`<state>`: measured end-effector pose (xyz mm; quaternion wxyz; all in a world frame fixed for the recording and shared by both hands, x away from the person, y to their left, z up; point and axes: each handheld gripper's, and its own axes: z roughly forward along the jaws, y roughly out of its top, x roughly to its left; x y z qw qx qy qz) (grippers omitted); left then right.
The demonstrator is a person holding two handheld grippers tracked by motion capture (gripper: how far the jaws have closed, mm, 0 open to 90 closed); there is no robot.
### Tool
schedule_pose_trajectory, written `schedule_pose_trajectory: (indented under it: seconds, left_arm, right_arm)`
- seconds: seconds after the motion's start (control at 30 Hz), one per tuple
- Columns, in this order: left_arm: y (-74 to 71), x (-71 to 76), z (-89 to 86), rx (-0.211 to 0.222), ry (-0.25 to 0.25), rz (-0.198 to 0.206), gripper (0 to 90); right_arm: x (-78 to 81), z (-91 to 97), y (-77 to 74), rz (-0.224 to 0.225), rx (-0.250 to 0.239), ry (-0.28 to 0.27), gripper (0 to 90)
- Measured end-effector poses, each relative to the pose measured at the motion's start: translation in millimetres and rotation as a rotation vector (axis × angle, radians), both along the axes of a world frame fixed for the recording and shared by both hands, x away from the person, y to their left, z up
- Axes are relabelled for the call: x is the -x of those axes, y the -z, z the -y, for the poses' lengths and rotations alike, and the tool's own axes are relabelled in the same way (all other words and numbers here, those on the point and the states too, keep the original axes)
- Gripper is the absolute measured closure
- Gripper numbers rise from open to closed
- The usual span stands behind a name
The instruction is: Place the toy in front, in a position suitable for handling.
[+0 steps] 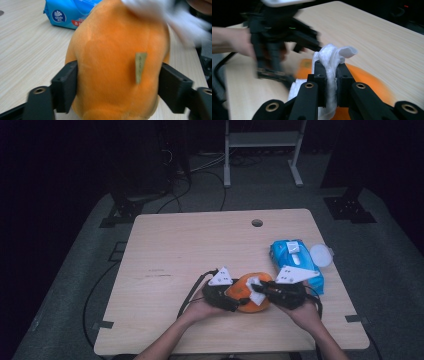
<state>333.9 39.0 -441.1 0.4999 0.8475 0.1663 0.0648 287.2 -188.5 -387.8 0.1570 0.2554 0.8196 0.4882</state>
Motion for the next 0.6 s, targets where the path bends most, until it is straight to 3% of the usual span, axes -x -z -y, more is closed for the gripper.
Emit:
schedule_pose_trajectory:
  seconds: [0.07, 0.1, 0.27, 0.4, 0.47, 0.6]
  left_arm:
    - [-1.1, 1.7, 0.3, -0.007, -0.003, 0.011, 32.4]
    - [-0.9, 1.3, -1.9, 0.0, -0.004, 0.002, 33.6]
    - [0.4, -0.9, -4.6, 0.022, -0.012, -0.014, 34.1]
    - [2.5, -2.5, -0.8, 0.041, -0.002, -0.027, 20.1]
    - [5.8, -4.0, 1.1, 0.04, 0.008, -0.051, 10.1]
    - [5.7, -3.1, 0.6, 0.024, 0.008, -0.033, 13.5]
  right_arm:
    - [5.5, -13.0, 1.1, 0.053, 0.075, -0.002, 80.9]
    - [5.5, -14.0, 1.3, 0.061, 0.087, 0.0, 80.9]
    - [-5.9, 12.5, 2.0, 0.041, 0.06, 0.077, 81.0]
    - [-11.5, 32.4, 6.9, 0.01, 0.045, 0.126, 80.9]
    - [-12.0, 33.3, 7.9, 0.0, 0.038, 0.135, 80.9]
    - [-10.4, 27.1, 6.5, 0.011, 0.04, 0.125, 80.9]
